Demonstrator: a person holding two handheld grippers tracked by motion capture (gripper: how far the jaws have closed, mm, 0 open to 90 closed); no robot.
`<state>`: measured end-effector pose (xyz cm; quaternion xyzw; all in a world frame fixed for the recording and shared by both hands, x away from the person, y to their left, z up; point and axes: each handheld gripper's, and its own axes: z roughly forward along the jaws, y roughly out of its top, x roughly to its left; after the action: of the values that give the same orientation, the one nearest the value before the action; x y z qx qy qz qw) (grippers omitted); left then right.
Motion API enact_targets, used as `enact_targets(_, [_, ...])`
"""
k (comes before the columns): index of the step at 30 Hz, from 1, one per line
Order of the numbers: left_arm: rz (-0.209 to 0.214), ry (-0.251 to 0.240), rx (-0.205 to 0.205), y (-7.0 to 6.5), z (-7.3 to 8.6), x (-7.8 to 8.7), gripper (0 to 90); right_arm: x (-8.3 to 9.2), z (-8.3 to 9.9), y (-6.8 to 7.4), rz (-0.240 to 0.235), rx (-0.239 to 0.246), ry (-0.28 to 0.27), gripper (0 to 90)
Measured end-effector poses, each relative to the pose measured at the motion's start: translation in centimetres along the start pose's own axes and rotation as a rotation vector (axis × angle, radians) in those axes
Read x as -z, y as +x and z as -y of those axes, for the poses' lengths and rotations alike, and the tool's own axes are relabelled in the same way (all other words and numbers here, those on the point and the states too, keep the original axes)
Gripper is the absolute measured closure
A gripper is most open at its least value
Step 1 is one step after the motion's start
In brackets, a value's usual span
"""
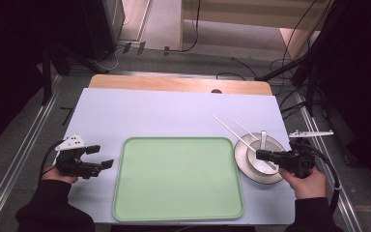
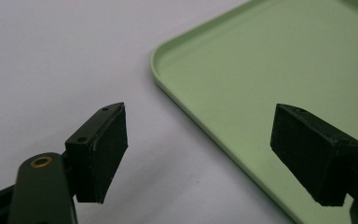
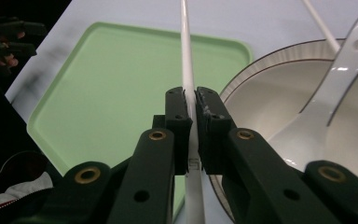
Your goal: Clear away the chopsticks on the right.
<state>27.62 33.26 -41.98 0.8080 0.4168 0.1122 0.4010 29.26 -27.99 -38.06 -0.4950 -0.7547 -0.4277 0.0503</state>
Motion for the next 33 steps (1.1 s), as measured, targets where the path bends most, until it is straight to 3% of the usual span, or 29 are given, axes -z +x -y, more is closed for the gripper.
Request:
enact_targets(10, [-0.001, -0.001, -0.003, 0.1, 0.0, 0.1, 19.1, -2.7, 1.2, 2.0, 0.002, 0.031, 0.037, 85.2])
enact_targets(24, [-0.008, -0.002, -0.006, 0.1, 0.0, 0.1, 19.1, -5.3, 2.2, 3.1, 0.012, 0.076, 0.116, 85.1])
enact_targets(33, [-0.005, -0.001, -0.007, 0.1, 0.0, 0.1, 19.0, -7.0, 2.6, 3.3, 0.049, 0.103, 0.183, 85.0])
